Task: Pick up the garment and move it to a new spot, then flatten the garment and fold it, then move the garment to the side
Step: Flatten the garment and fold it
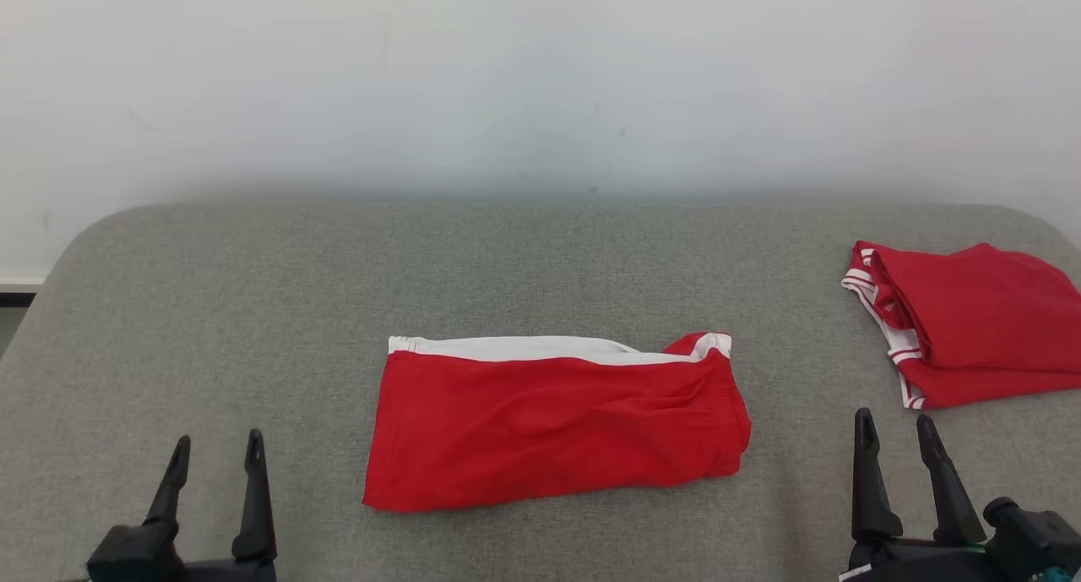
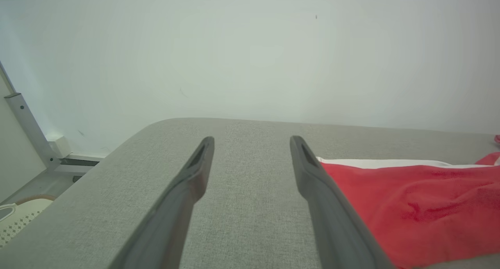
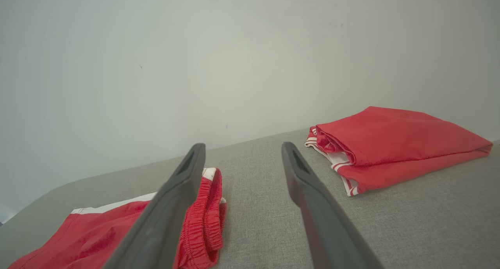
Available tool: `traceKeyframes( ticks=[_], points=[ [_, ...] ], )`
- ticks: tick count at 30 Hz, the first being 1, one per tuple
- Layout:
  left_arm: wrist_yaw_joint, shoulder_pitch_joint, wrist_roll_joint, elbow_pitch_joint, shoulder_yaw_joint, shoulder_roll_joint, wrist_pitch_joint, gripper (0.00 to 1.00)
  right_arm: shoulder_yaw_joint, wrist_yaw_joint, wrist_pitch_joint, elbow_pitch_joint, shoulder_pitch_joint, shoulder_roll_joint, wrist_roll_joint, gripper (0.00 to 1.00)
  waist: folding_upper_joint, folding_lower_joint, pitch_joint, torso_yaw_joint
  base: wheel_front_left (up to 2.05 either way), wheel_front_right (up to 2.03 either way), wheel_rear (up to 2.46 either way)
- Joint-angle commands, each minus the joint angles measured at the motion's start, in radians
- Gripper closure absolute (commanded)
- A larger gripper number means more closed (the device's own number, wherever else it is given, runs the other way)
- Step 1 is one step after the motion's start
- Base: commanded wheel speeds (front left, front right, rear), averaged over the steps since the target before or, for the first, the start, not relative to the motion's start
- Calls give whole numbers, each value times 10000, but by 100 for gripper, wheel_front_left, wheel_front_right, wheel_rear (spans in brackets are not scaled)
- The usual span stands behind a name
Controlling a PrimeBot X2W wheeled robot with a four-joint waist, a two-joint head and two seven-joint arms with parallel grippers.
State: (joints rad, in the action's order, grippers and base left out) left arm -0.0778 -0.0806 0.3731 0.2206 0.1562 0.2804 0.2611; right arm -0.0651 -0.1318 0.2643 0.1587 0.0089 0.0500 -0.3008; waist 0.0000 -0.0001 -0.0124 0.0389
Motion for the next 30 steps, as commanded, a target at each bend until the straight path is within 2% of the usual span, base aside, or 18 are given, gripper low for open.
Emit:
traceKeyframes(
  ticks=[1,5,15,21,30],
  points=[
    [40,213,-100,-131,-150,-77,32,0,31,30,12,-40,177,8,50,0,0,1,-34,79,0,0,0],
    [10,832,-524,-532,-597,-459,32,0,225,30,12,-99,382,17,296,0,0,1,-115,213,0,0,0],
    [262,1618,-1290,-708,-1265,-1376,32,0,935,30,14,66,696,8,850,0,0,1,-299,249,0,0,0],
    [665,1514,-1639,-232,-1488,-1563,32,0,1202,30,12,249,649,9,1100,0,0,1,-292,229,0,0,0],
    [899,1270,-2290,138,-1493,-1613,33,0,1283,30,12,529,600,11,1273,0,0,1,-257,227,0,0,0]
  ],
)
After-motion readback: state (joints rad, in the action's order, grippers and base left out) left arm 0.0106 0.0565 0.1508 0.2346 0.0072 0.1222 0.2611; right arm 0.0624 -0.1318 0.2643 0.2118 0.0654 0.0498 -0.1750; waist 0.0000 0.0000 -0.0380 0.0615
